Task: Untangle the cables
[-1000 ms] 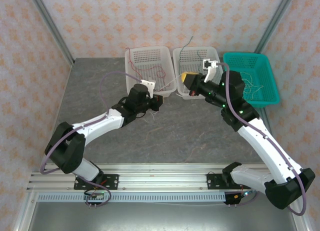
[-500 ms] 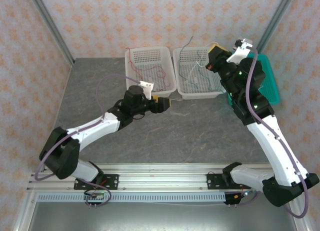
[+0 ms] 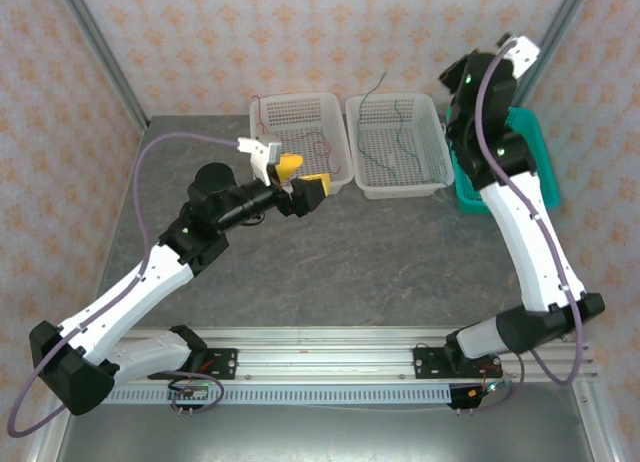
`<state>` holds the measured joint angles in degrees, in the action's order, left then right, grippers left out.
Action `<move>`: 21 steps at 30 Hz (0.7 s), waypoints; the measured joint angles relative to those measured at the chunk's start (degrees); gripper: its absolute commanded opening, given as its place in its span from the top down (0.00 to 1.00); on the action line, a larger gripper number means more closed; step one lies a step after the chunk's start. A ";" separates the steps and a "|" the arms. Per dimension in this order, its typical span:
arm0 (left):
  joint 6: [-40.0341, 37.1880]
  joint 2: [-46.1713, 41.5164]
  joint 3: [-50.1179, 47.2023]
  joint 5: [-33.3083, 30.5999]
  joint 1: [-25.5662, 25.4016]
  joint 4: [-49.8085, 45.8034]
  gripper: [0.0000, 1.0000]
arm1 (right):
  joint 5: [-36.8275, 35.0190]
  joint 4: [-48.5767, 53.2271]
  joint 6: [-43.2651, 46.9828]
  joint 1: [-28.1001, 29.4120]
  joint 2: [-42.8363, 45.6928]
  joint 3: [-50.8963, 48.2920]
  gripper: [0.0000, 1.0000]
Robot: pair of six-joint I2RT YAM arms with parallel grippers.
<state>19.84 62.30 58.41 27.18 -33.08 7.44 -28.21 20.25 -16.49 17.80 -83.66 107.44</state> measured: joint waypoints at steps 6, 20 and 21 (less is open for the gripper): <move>-1.20 -1.62 -0.48 -2.58 0.00 -3.76 0.00 | -5.55 6.69 -0.02 -7.85 -13.62 21.73 1.00; -1.51 -2.69 -2.78 -5.57 0.00 -4.70 0.00 | -11.45 22.97 -4.33 -14.58 -34.40 49.83 1.00; -1.51 -2.69 -2.78 -5.60 0.00 -4.70 0.00 | -11.19 25.11 -6.12 -14.62 -35.23 49.86 1.00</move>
<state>18.33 59.61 55.64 21.58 -33.08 2.74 -39.40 45.36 -22.61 3.18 -118.89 157.29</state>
